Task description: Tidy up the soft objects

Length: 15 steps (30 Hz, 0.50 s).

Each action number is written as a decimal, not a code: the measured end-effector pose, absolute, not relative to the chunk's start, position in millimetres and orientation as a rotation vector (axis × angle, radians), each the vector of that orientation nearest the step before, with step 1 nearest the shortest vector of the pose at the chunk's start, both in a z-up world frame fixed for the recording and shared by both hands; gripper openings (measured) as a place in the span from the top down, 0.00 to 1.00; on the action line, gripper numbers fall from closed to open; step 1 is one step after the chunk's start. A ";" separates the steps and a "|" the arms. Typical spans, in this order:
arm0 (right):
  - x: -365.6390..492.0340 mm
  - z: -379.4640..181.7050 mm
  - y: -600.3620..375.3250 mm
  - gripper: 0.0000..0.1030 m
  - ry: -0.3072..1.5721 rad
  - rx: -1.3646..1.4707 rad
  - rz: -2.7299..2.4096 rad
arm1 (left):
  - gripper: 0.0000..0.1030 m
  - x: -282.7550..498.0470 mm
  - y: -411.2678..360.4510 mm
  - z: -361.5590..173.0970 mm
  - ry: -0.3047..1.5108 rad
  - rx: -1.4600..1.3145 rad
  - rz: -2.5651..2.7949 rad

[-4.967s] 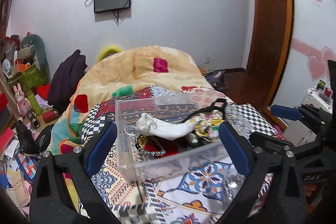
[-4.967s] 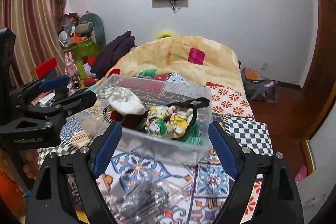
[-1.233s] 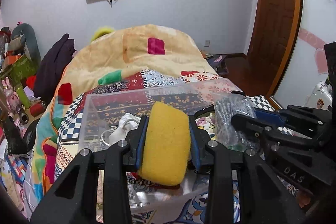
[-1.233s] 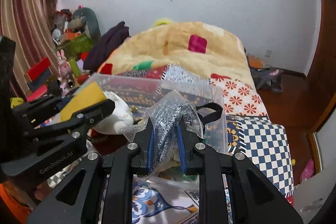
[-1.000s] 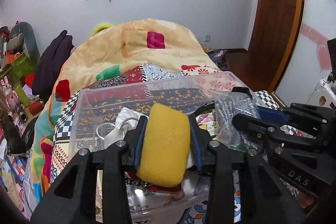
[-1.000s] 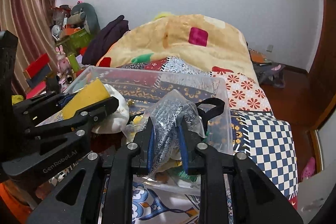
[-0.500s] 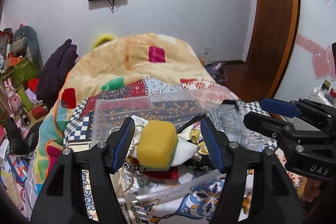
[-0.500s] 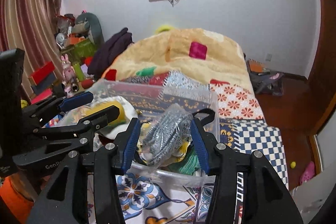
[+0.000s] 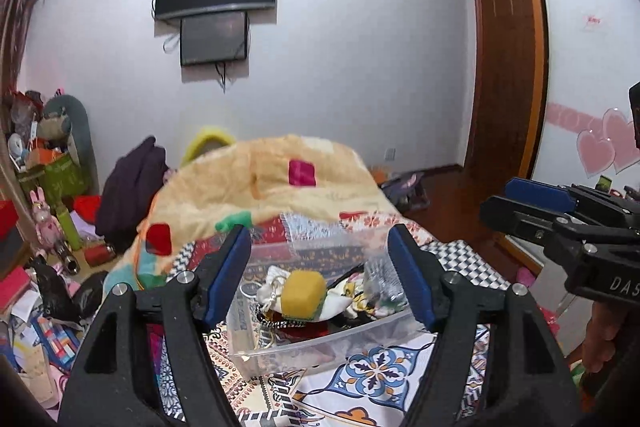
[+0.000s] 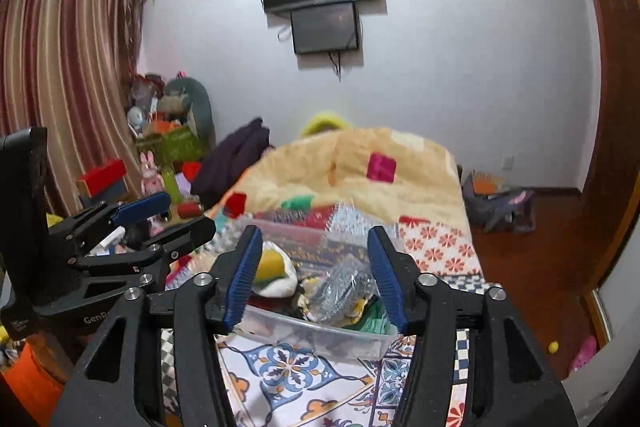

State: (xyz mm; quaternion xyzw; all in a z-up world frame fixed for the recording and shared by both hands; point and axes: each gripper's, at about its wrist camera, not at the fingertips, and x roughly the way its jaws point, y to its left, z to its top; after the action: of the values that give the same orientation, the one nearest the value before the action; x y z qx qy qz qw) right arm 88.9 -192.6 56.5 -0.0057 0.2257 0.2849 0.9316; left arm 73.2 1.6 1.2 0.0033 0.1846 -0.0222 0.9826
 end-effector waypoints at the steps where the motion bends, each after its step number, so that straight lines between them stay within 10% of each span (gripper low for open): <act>1: 83.6 61.0 -194.3 0.49 0.445 -0.009 0.582 | 0.29 67.8 1.2 5.5 0.359 0.006 -0.043; 15: 31.6 96.0 -205.0 0.18 0.275 0.016 0.559 | 0.04 4.3 -0.4 48.3 0.224 -0.010 -0.033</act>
State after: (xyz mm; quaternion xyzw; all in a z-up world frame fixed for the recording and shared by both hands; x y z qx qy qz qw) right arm 31.6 -205.0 96.0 0.0079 0.1353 0.2750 0.9519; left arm 4.3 -0.4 48.3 -0.0050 0.1117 -0.0165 0.9936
